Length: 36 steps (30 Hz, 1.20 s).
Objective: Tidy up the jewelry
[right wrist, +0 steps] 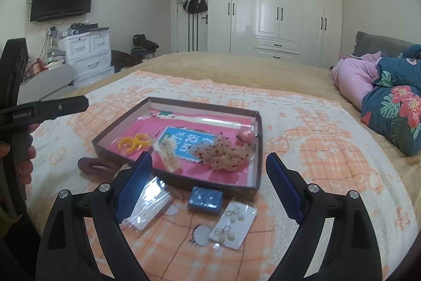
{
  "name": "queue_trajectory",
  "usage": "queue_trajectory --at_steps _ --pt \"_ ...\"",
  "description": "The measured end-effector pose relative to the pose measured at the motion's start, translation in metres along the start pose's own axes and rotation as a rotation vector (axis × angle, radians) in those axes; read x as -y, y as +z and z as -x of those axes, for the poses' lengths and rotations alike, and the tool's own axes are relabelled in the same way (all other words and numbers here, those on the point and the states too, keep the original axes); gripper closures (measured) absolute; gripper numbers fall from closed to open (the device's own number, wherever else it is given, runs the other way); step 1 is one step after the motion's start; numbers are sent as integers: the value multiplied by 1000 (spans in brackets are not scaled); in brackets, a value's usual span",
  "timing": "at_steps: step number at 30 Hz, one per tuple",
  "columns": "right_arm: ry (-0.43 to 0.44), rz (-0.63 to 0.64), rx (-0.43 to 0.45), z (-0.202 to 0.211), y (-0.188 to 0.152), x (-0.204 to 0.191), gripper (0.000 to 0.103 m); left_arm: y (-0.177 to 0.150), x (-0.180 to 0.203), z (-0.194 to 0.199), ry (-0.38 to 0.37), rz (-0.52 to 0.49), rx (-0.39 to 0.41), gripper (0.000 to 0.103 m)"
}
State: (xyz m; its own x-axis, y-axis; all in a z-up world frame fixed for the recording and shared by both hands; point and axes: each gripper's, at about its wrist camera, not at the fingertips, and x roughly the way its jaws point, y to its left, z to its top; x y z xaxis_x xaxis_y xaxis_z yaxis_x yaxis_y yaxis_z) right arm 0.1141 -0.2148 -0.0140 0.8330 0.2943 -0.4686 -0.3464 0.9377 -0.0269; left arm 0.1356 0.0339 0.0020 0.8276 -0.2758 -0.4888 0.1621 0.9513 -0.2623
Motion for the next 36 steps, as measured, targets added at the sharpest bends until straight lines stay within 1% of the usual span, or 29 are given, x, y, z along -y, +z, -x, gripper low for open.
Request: queue_trajectory --at_steps 13,21,25,28,30,33,36 --pt "45 62 -47 3 -27 -26 18 -20 -4 6 17 10 -53 12" --pt "58 122 -82 0 -47 -43 18 -37 -3 2 15 4 -114 12" --pt "70 142 -102 -4 -56 -52 18 -46 -3 -2 1 12 -157 12" --pt "82 165 -111 -6 -63 -59 18 -54 -2 -7 -12 18 -188 17" --pt "80 197 -118 -9 -68 -67 18 -59 -2 -11 -18 30 -210 26" --pt "71 234 -131 -15 -73 -76 19 -66 -2 -18 -34 38 -238 36" --pt "53 259 -149 -23 -76 -83 20 -69 1 -22 -48 29 -252 42"
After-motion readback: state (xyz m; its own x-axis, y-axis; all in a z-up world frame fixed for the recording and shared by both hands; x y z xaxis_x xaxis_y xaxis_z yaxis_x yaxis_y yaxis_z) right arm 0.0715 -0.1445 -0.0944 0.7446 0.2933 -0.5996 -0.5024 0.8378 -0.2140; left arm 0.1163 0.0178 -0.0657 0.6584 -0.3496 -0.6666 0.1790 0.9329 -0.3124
